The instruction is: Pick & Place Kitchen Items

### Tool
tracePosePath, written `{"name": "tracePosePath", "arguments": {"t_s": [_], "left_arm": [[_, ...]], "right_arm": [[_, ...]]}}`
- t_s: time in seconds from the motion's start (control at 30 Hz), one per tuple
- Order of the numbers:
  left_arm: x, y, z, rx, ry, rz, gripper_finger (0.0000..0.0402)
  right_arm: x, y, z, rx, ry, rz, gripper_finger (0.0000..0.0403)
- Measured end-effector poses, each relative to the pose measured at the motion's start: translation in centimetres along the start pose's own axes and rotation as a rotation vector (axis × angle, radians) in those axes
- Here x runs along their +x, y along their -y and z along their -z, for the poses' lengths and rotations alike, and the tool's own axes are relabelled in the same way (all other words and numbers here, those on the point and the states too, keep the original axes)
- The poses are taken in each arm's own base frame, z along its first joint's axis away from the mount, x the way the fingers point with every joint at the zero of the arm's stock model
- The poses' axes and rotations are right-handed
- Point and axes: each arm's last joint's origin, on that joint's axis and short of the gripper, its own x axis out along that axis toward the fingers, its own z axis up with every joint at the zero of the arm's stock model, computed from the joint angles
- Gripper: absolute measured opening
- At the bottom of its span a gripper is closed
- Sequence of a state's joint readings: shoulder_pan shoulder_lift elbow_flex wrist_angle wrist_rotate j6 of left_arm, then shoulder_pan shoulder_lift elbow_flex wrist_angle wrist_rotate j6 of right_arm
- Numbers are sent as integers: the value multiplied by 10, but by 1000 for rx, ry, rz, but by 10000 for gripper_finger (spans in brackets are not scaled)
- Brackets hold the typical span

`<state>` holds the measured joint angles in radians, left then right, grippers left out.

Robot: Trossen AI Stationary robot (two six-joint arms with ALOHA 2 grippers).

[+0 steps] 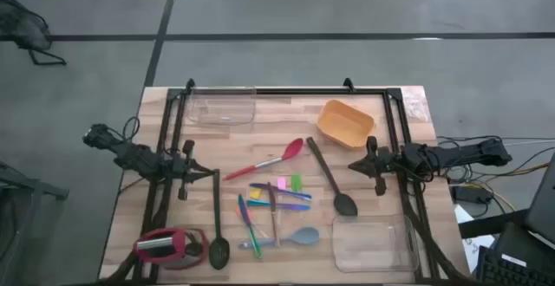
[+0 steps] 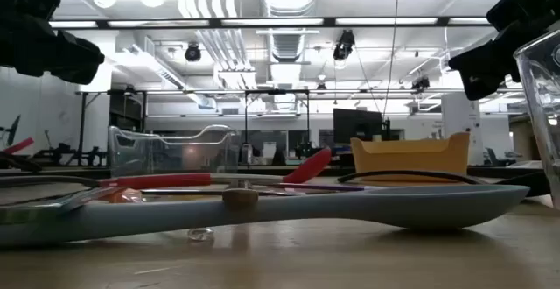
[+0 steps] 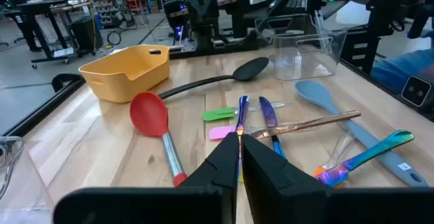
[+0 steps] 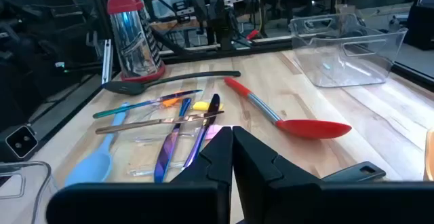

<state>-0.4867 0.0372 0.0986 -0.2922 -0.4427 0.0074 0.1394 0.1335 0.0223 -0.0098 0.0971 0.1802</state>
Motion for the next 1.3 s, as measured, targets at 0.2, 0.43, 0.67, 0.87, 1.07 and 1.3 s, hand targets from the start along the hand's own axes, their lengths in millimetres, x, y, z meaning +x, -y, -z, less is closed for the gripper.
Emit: {"name": "tracePosePath", "arguments": {"t_s": [0.2, 0.43, 0.67, 0.87, 1.07, 1.3], "left_arm": [[0, 0, 0, 0, 0, 0, 23], [0, 0, 0, 0, 0, 0, 23], [0, 0, 0, 0, 0, 0, 23], [0, 0, 0, 0, -1, 0, 23], [0, 0, 0, 0, 0, 0, 23], [0, 0, 0, 0, 0, 0, 23]], "right_arm": [[0, 0, 0, 0, 0, 0, 9], [0, 0, 0, 0, 0, 0, 9], [0, 0, 0, 0, 0, 0, 9], [0, 0, 0, 0, 0, 2, 9], [0, 0, 0, 0, 1, 7, 9], [0, -1, -7, 121, 71, -10, 9]]}}
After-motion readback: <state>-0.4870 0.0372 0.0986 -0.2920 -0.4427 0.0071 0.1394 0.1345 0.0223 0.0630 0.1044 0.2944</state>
